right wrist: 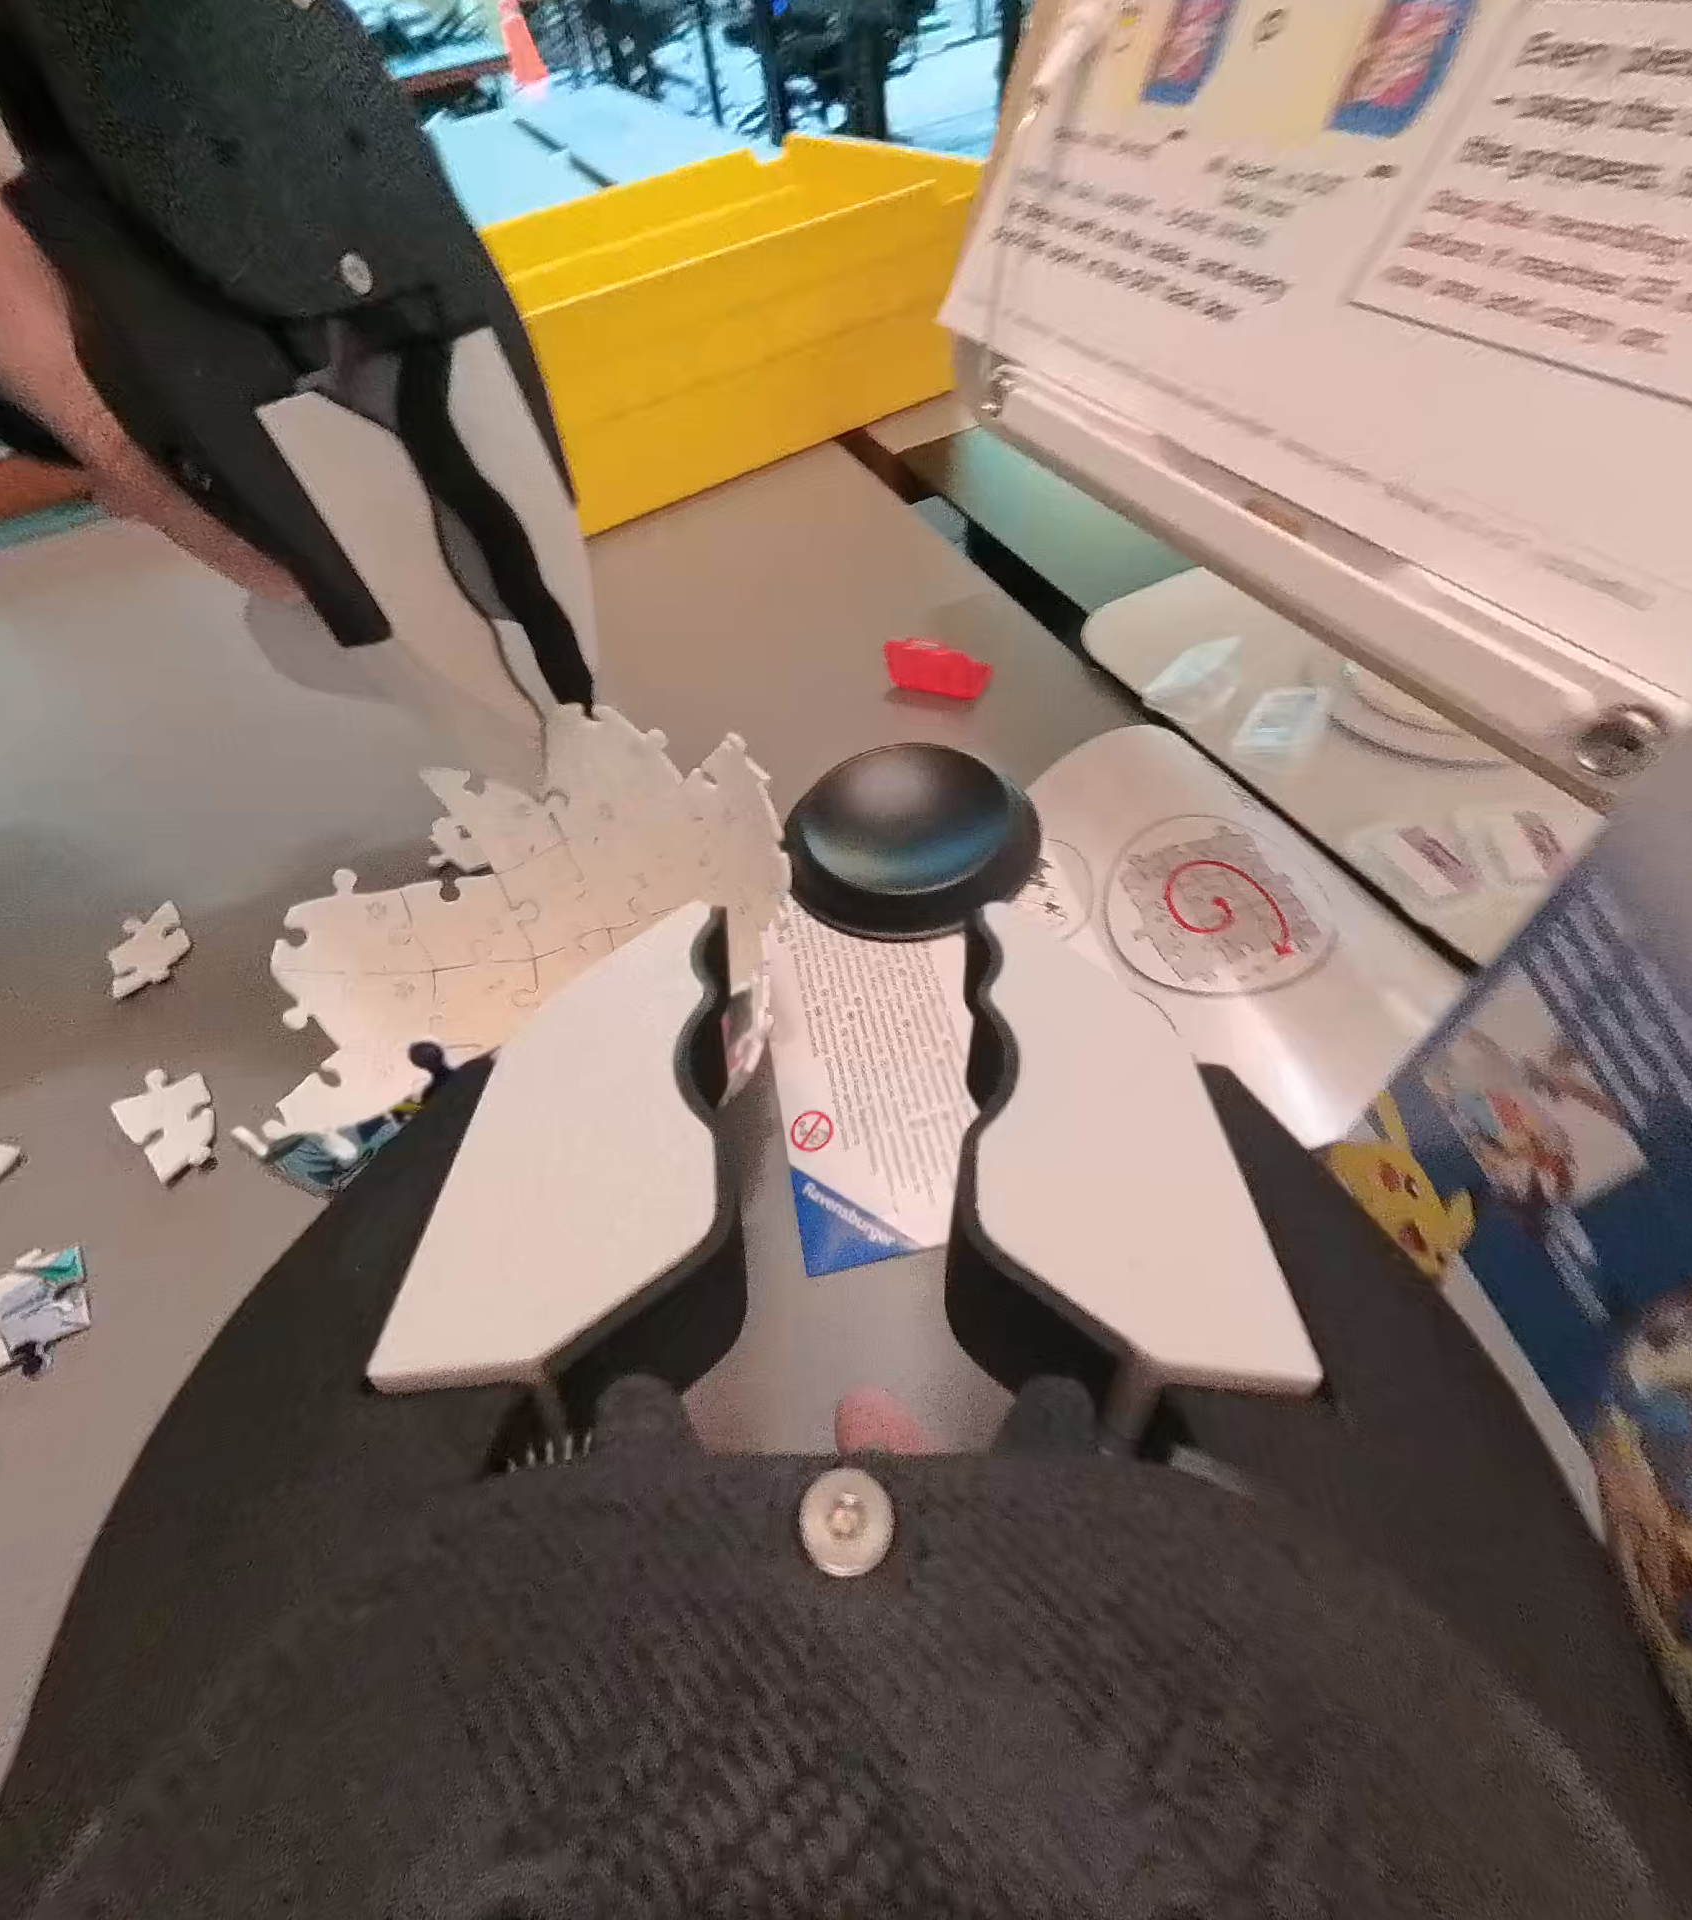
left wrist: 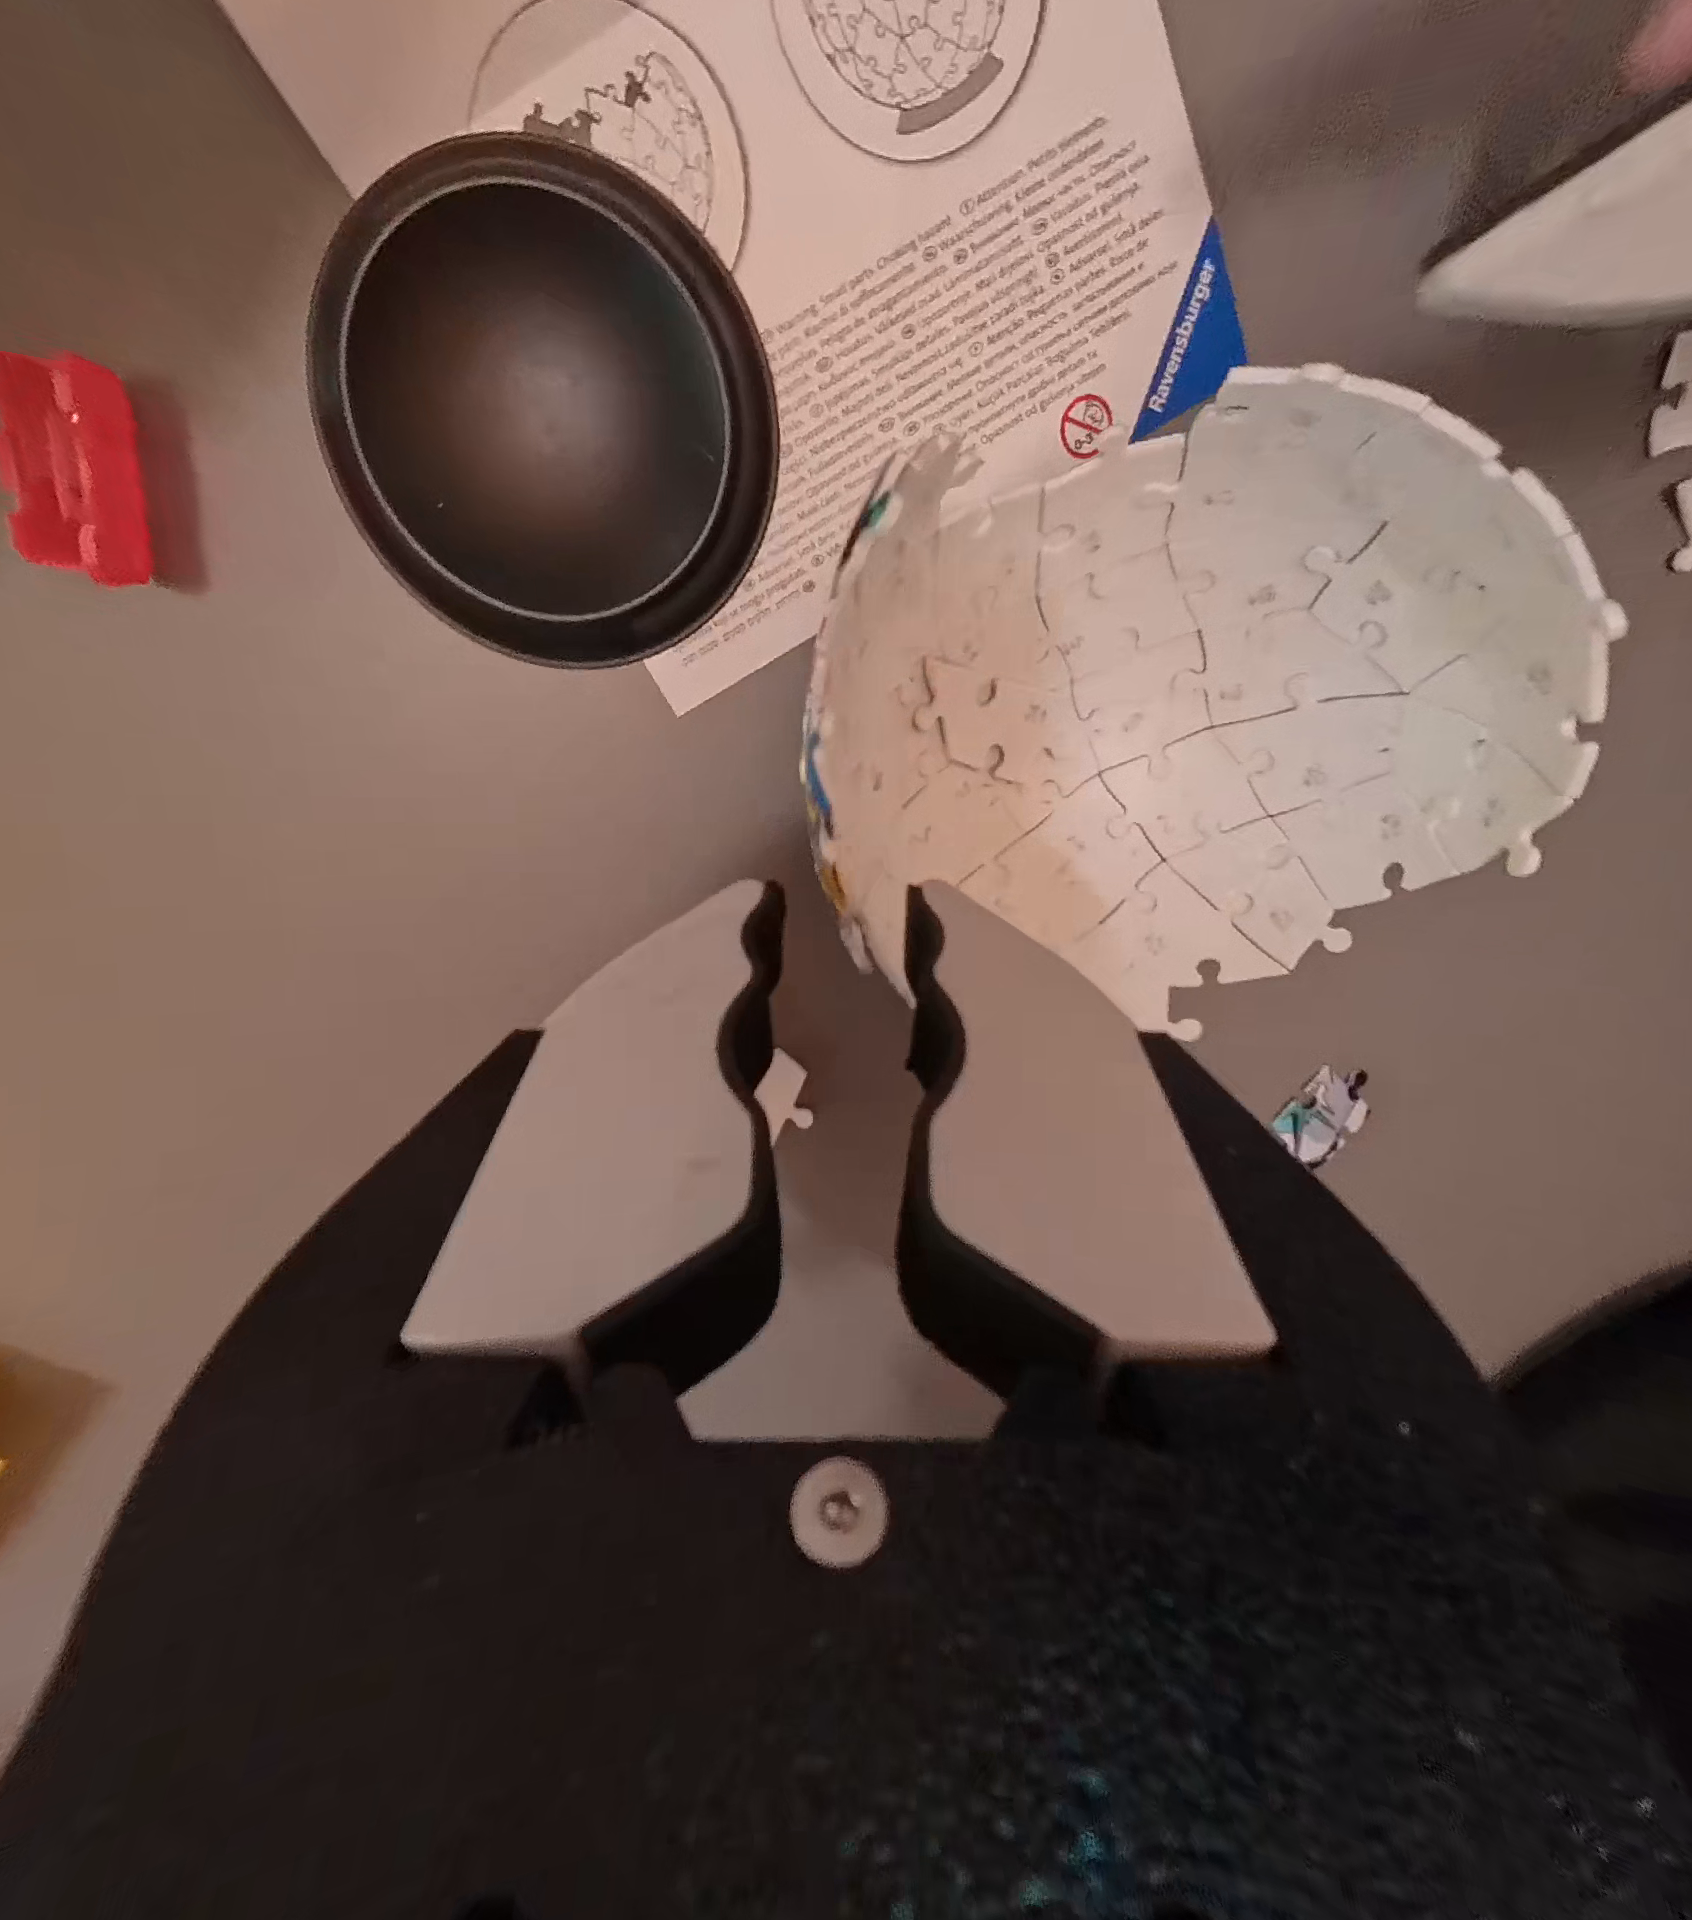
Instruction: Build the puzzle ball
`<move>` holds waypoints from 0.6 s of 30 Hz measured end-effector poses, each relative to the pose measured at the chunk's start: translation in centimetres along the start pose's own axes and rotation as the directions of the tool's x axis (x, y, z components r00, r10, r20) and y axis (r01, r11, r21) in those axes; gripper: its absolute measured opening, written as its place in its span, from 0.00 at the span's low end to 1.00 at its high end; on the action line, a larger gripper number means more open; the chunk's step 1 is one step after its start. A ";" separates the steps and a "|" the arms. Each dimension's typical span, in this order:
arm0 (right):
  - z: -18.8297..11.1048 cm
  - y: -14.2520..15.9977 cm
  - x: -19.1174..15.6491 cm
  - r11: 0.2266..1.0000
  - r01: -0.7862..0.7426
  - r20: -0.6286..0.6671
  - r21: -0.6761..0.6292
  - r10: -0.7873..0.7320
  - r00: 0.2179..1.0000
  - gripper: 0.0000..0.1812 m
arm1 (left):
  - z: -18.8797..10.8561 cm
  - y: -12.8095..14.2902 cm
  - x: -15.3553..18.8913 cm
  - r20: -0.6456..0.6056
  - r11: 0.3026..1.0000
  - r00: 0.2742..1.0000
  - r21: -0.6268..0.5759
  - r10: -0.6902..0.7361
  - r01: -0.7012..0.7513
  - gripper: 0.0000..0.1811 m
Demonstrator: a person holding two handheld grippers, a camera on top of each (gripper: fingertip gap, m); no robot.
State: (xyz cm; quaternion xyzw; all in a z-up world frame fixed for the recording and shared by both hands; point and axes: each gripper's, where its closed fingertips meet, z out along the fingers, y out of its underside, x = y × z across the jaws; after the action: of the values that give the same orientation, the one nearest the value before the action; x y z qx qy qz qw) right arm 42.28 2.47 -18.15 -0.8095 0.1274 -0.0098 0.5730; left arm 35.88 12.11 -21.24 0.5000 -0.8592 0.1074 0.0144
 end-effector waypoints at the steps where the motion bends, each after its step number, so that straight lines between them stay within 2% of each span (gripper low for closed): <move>1: 0.5 0.0 -0.3 1.000 0.022 0.021 -0.005 -0.022 1.000 0.25 | 0.1 -0.2 0.0 0.002 1.000 1.000 -0.005 0.015 -0.015 0.10; 5: 1.9 0.4 -0.9 0.995 0.090 0.079 -0.042 -0.087 0.993 0.25 | 0.5 -0.7 -0.3 0.047 0.993 0.992 -0.035 0.114 -0.113 0.07; 8: 2.7 1.1 0.0 0.991 0.089 0.073 -0.104 -0.082 0.994 0.24 | 0.5 -0.9 -0.7 0.094 0.976 0.973 -0.075 0.211 -0.204 0.05; 12: 3.2 0.5 0.3 0.991 0.104 0.096 -0.082 -0.096 0.991 0.18 | 0.5 -1.5 -0.8 0.141 0.943 0.934 -0.099 0.329 -0.317 0.03; 18: 3.9 1.0 -0.9 0.982 0.156 0.179 -0.101 -0.137 0.974 0.17 | 0.3 -2.4 -0.5 0.189 0.905 0.886 -0.110 0.424 -0.410 0.02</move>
State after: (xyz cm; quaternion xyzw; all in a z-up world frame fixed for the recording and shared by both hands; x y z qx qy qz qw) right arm 41.82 6.02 -20.28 -0.8462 0.0180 0.0247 0.5320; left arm 38.20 11.37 -21.19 0.3113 -0.9464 0.0264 -0.0824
